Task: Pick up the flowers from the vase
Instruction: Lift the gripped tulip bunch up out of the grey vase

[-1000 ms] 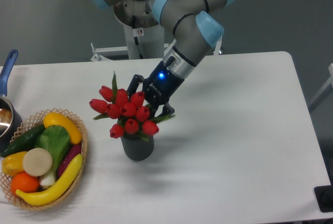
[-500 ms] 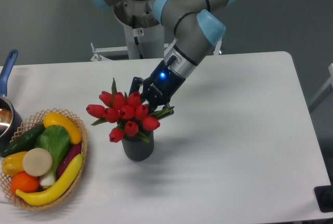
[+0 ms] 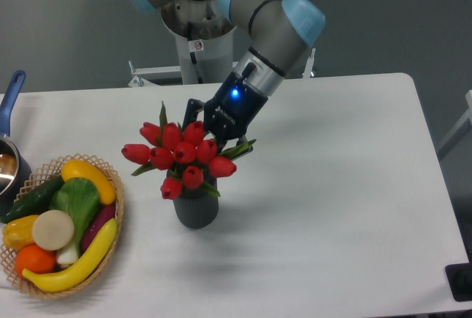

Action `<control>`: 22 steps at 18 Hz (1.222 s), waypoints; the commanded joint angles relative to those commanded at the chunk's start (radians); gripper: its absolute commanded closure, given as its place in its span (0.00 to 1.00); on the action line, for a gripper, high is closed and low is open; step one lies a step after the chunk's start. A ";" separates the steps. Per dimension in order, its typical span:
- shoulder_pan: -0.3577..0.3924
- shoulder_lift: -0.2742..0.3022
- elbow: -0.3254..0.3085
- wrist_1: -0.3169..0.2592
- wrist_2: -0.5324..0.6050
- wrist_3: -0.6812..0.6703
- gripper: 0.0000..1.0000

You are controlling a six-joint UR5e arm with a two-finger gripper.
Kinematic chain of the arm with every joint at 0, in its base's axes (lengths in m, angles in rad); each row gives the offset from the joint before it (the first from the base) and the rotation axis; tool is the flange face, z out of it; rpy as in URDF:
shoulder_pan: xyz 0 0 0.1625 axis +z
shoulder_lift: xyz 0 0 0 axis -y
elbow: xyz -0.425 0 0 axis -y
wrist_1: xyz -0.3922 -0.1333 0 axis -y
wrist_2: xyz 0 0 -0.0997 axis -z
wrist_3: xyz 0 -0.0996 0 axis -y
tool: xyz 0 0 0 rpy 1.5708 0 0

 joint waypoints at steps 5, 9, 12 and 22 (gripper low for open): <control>0.009 0.037 0.017 -0.005 -0.029 -0.075 0.60; 0.014 0.054 0.035 -0.008 -0.031 -0.121 0.60; 0.028 0.054 0.060 -0.008 -0.072 -0.192 0.60; 0.084 0.057 0.116 -0.009 -0.152 -0.317 0.60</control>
